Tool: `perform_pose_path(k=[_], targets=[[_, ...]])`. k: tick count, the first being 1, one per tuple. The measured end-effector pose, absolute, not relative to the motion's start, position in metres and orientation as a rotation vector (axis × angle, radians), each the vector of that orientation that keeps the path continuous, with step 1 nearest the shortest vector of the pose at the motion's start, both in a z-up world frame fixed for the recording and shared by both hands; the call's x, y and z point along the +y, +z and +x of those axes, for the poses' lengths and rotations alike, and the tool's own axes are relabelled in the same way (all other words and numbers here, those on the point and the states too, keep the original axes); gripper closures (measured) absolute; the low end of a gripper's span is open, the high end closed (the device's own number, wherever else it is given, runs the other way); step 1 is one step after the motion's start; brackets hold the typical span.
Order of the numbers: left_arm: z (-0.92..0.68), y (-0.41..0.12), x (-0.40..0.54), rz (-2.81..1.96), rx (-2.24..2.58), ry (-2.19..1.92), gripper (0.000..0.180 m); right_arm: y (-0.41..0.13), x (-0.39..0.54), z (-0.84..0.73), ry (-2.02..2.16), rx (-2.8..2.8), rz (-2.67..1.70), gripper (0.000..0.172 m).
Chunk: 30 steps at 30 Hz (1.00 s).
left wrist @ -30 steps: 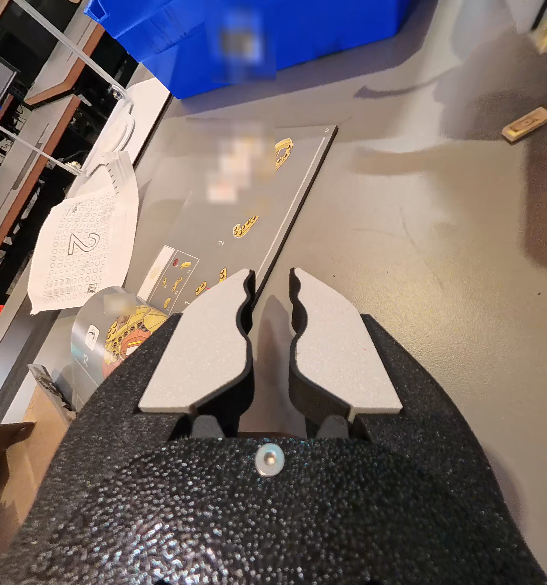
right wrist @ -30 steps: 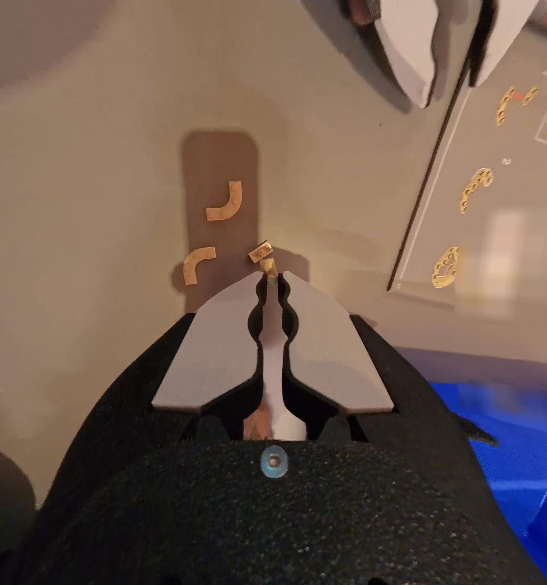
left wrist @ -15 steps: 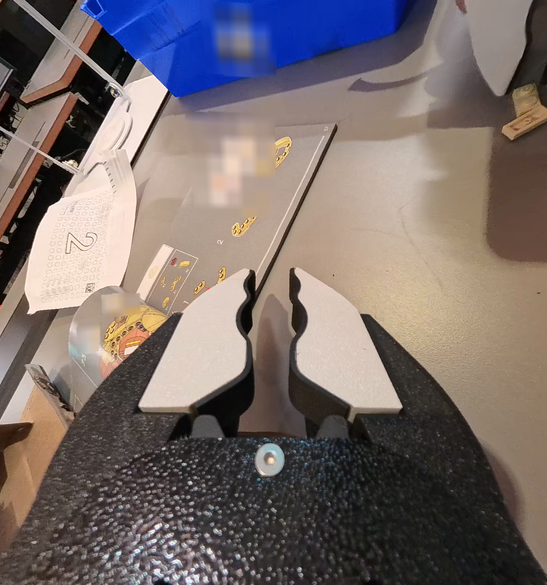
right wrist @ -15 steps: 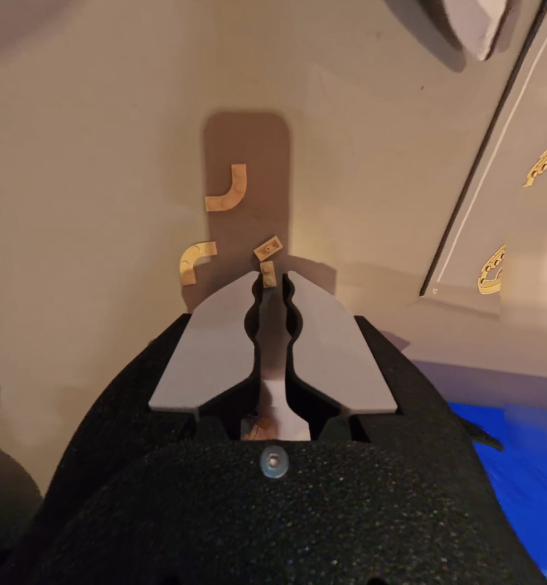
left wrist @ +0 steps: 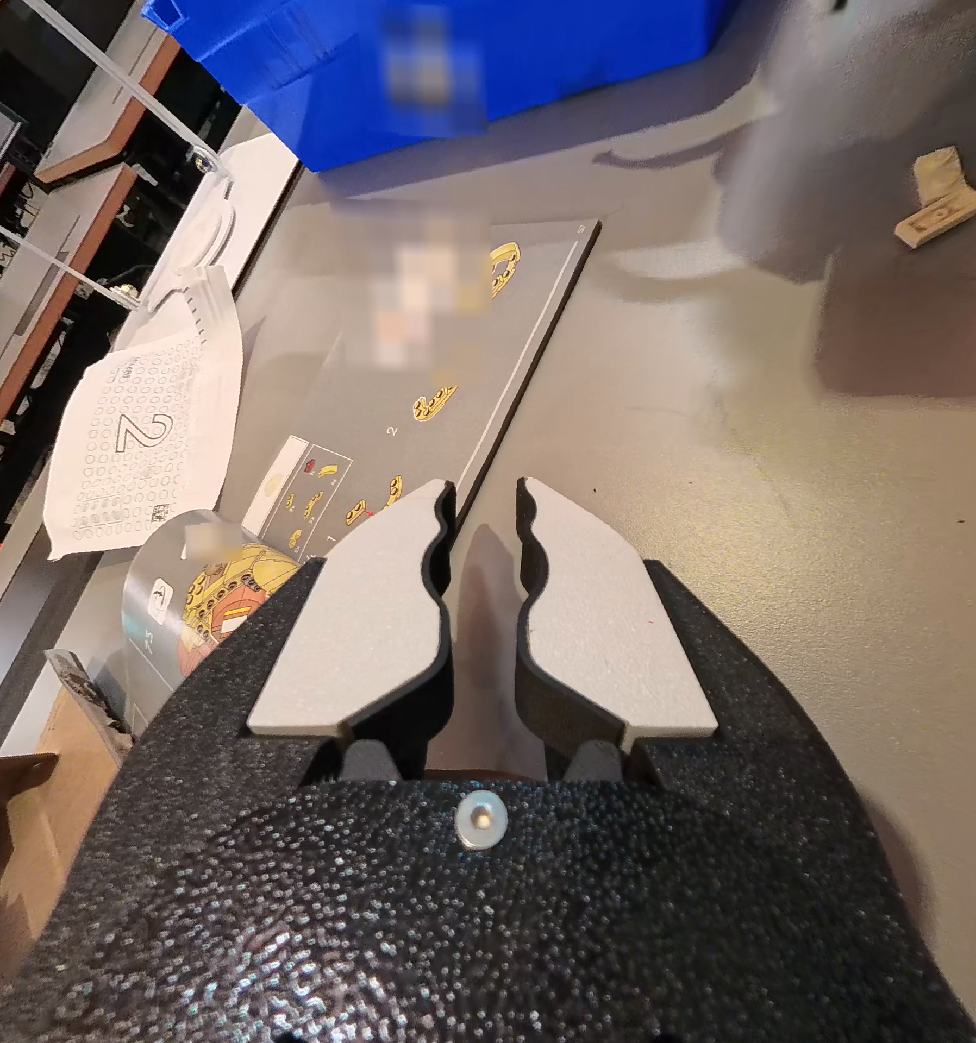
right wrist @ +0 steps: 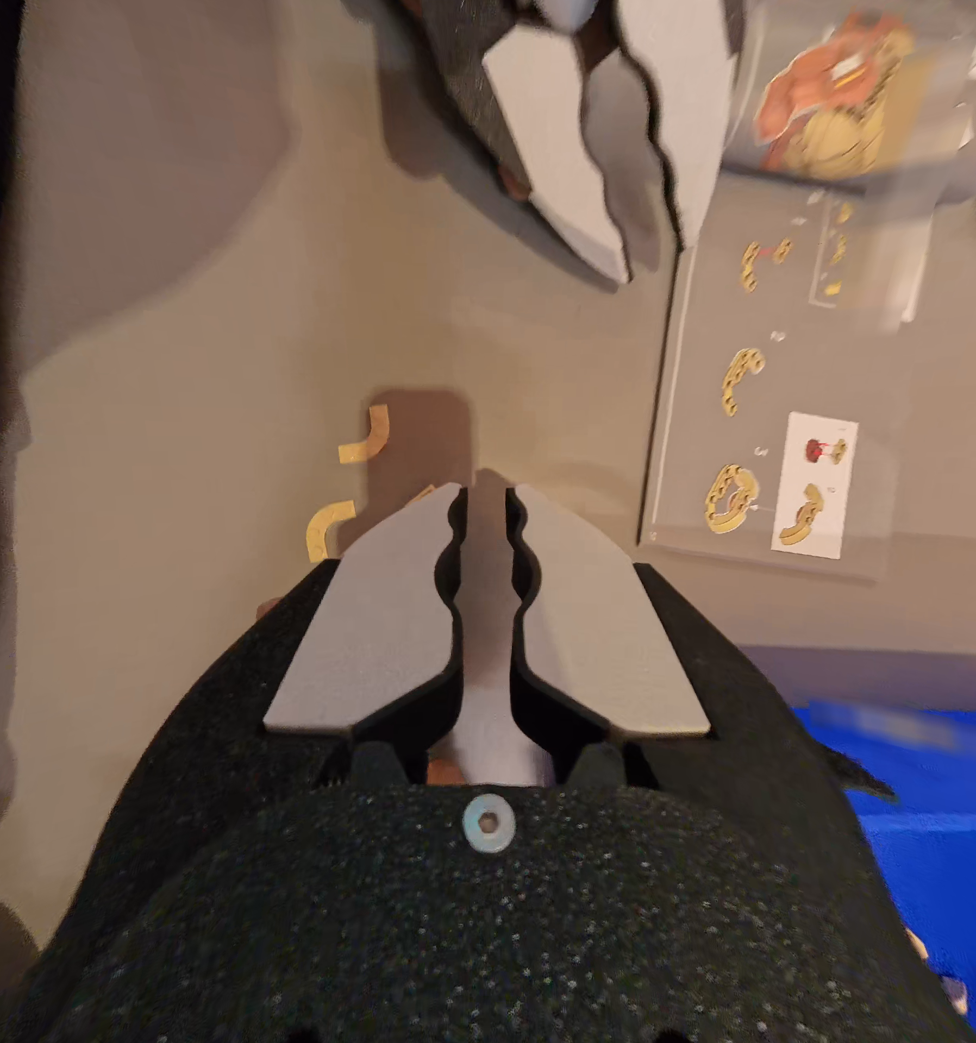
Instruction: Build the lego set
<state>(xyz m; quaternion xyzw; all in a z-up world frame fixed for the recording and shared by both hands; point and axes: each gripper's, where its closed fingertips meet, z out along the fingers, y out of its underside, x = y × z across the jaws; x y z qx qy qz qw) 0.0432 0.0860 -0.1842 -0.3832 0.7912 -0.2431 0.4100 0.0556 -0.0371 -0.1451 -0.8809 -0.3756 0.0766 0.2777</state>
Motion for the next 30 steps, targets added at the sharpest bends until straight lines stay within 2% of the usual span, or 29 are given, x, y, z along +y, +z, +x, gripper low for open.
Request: perform_pose_path(k=[18, 22, 27, 30], targets=[[0.043, -0.184, 0.086, -0.965, 1.99, -0.611, 0.161, -0.111, -0.022, 0.066, 0.087, -0.922, -2.236, 0.159], [0.043, -0.184, 0.086, -0.964, 1.992, -0.61, 0.161, -0.084, -0.024, 0.084, 0.04, -0.863, -2.188, 0.159], [0.042, -0.184, 0.085, -0.959, 1.995, -0.609, 0.161, -0.015, -0.038, 0.176, -0.201, -0.602, -2.12, 0.159], [0.043, -0.184, 0.085, -0.959, 1.993, -0.611, 0.161, -0.011, -0.049, 0.244, -0.282, -0.41, -2.153, 0.158]])
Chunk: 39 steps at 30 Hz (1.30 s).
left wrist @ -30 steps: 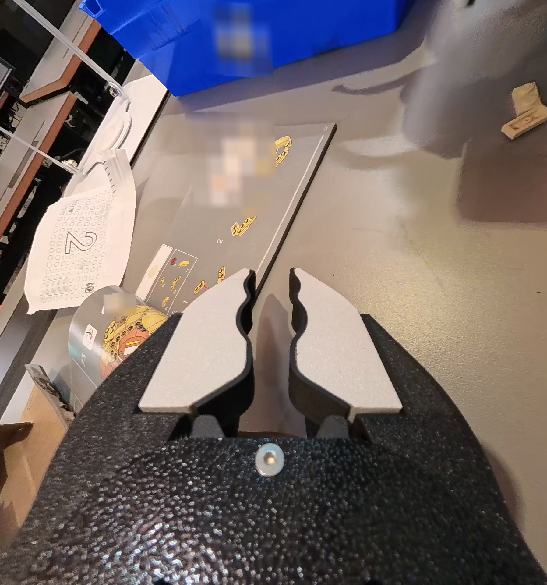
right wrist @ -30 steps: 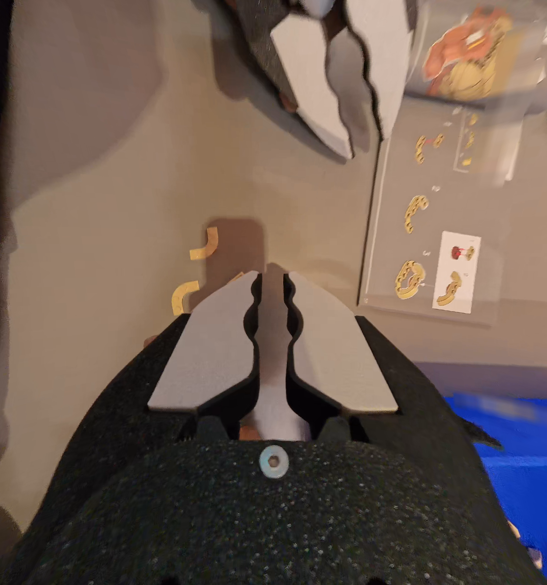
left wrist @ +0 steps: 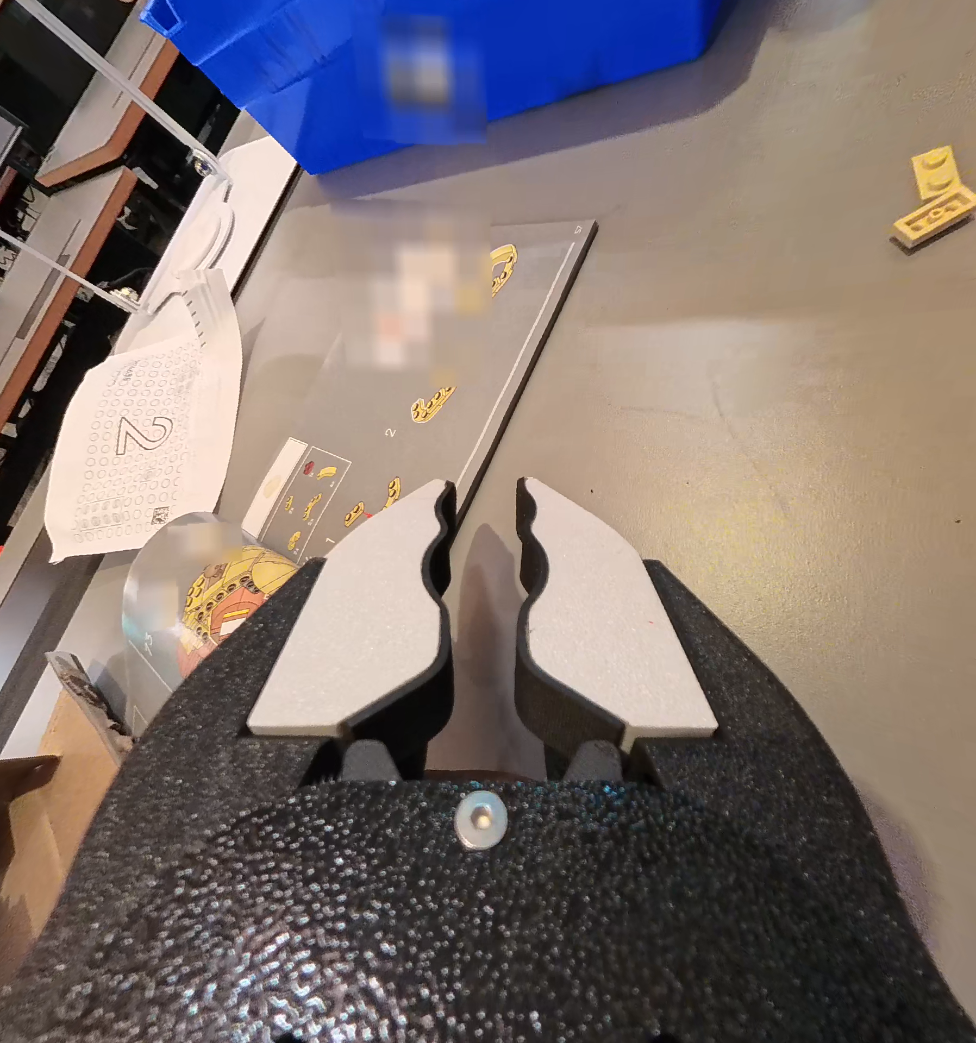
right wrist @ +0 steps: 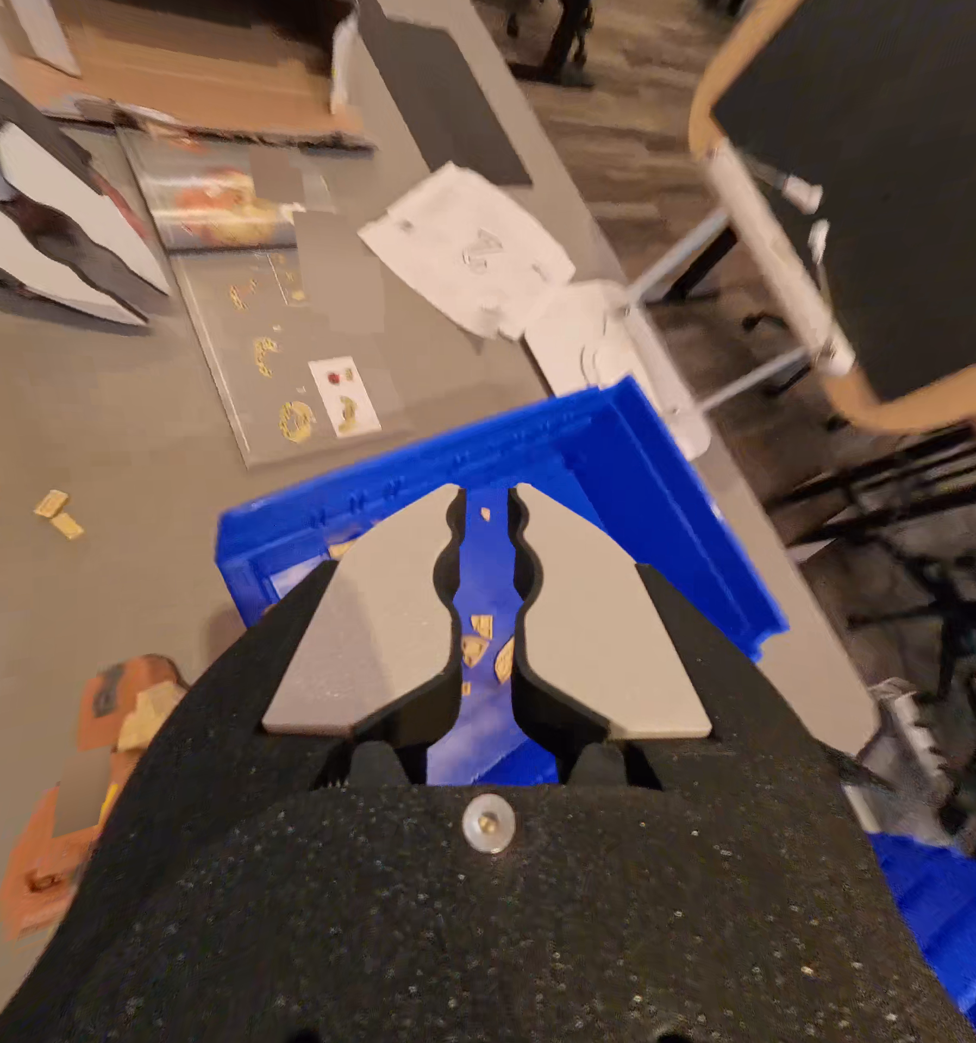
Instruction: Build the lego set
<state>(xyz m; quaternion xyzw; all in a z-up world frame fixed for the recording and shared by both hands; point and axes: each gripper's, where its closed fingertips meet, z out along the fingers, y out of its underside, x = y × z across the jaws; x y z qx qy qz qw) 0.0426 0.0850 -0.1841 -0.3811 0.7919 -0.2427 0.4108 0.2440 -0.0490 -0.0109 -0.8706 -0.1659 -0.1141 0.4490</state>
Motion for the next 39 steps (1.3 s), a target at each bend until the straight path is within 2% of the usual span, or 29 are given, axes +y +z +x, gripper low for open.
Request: perform_pose_path(k=[4, 11, 23, 26, 32, 39], targets=[[0.043, -0.184, 0.086, -0.968, 1.99, -0.611, 0.161, -0.056, -0.047, 0.278, -0.148, -0.321, -2.289, 0.156], [0.043, -0.184, 0.087, -0.973, 1.989, -0.614, 0.161, -0.157, -0.056, 0.252, -0.037, -0.606, -2.689, 0.153], [0.042, -0.184, 0.085, -0.961, 1.996, -0.61, 0.161, -0.2, -0.066, 0.247, 0.074, -0.629, -2.831, 0.147], [0.043, -0.184, 0.085, -0.962, 1.996, -0.61, 0.161, -0.201, -0.063, 0.247, 0.073, -0.613, -2.825, 0.156], [0.043, -0.184, 0.085, -0.962, 1.996, -0.61, 0.161, -0.192, -0.058, 0.238, 0.05, -0.643, -2.785, 0.157], [0.042, -0.184, 0.085, -0.96, 1.997, -0.608, 0.161, -0.088, -0.039, 0.179, -0.129, -0.725, -2.406, 0.157]])
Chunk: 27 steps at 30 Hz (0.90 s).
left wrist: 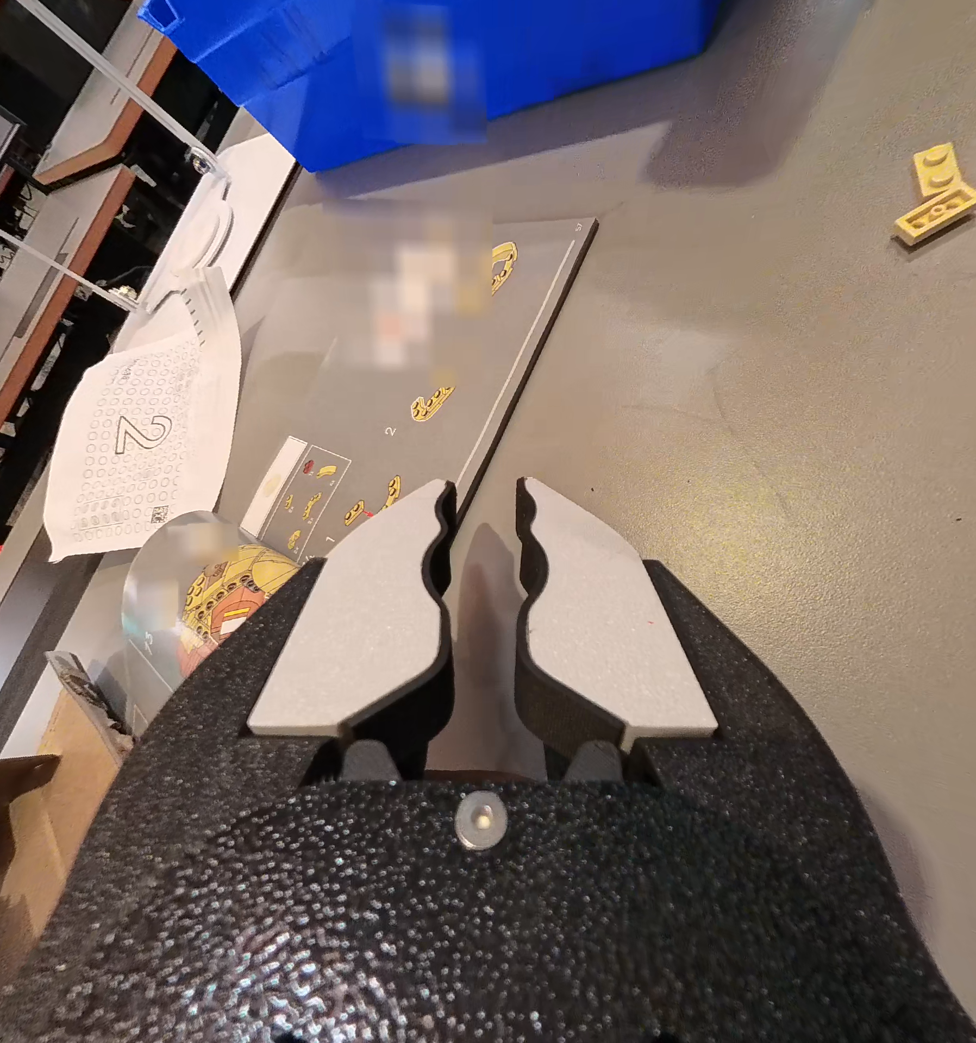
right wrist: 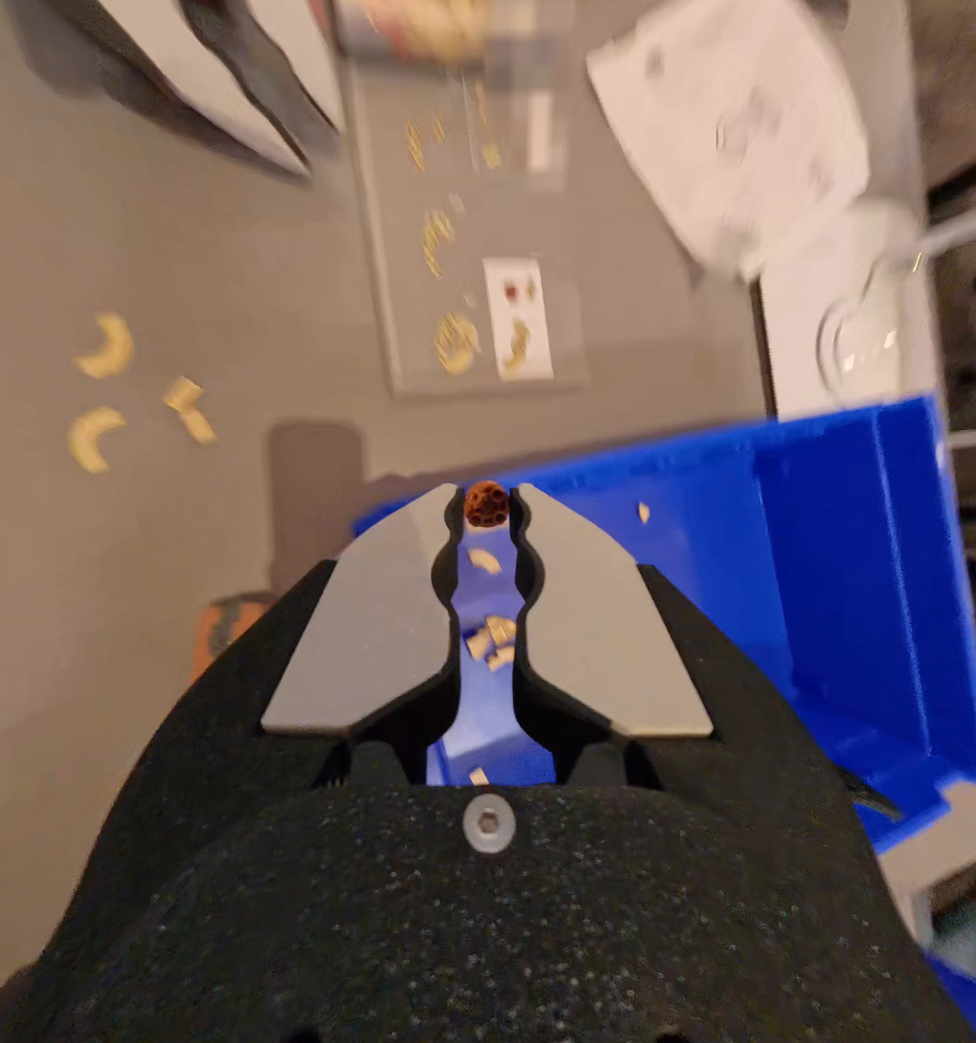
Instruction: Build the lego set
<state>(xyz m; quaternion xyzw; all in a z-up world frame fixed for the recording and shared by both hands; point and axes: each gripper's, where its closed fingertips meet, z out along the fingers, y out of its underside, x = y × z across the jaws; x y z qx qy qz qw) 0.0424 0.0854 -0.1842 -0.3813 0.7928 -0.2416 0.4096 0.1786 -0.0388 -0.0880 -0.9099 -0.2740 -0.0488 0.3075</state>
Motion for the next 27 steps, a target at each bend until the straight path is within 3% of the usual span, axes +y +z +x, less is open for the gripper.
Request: perform_pose_path(k=[4, 14, 23, 27], targets=[[0.043, -0.184, 0.085, -0.962, 1.998, -0.611, 0.161, -0.081, -0.033, 0.106, -0.096, -0.902, -2.283, 0.157], [0.042, -0.185, 0.083, -0.957, 2.004, -0.613, 0.162, -0.162, -0.015, 0.041, -0.02, -1.082, -2.386, 0.157], [0.043, -0.185, 0.083, -0.96, 1.996, -0.617, 0.162, -0.167, -0.009, 0.047, -0.04, -1.074, -2.382, 0.157], [0.044, -0.184, 0.085, -0.968, 1.985, -0.616, 0.163, -0.14, 0.005, 0.062, -0.059, -1.011, -2.361, 0.157]])
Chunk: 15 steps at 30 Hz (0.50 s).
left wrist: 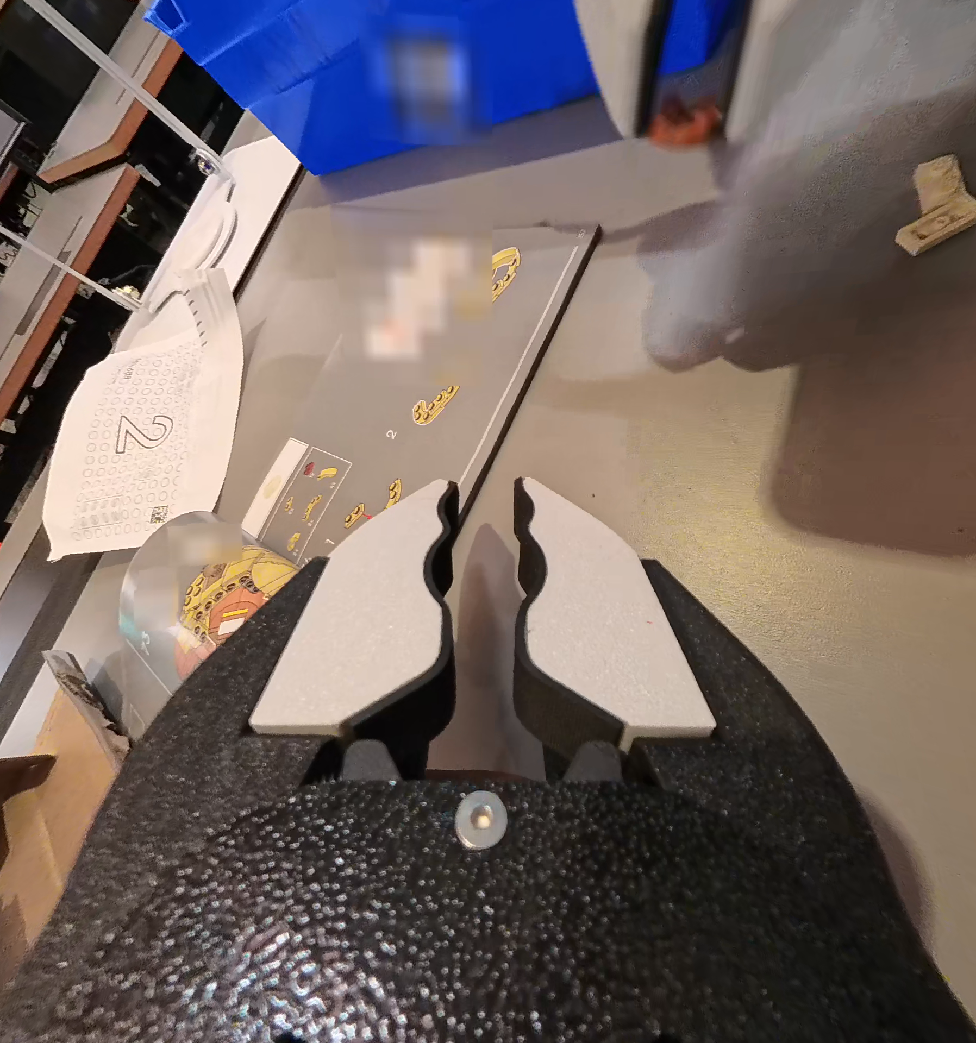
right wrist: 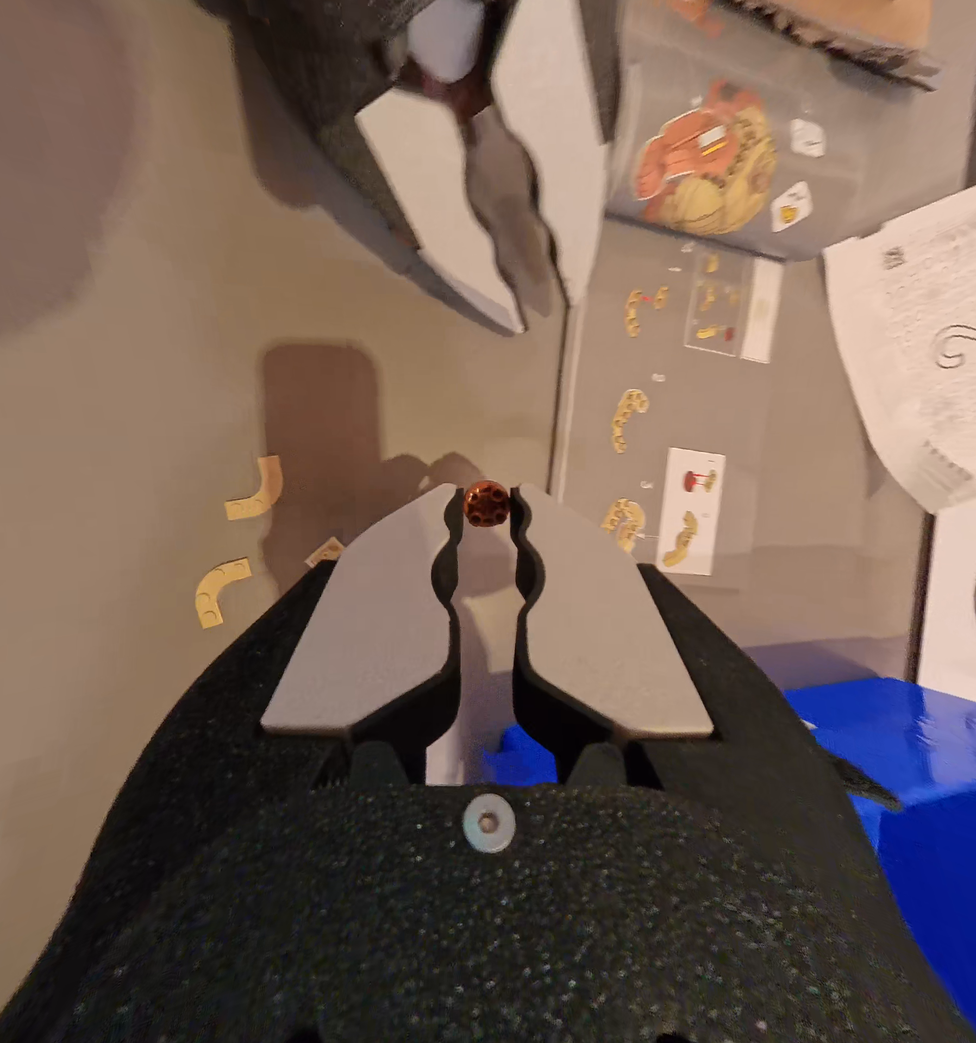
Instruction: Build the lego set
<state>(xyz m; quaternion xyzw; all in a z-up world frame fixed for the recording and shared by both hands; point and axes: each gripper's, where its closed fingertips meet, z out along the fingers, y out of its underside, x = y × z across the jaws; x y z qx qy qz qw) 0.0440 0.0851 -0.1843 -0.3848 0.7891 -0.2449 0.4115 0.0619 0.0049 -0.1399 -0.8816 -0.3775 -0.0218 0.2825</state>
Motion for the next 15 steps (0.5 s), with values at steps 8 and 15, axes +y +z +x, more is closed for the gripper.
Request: perform_pose_path(k=[8, 15], targets=[[0.043, -0.184, 0.082, -0.937, 1.985, -0.599, 0.164, -0.035, -0.008, 0.109, -0.121, -0.84, -2.426, 0.157], [0.042, -0.184, 0.081, -0.933, 1.992, -0.595, 0.165, 0.013, -0.02, 0.12, -0.269, -0.756, -2.435, 0.157]])
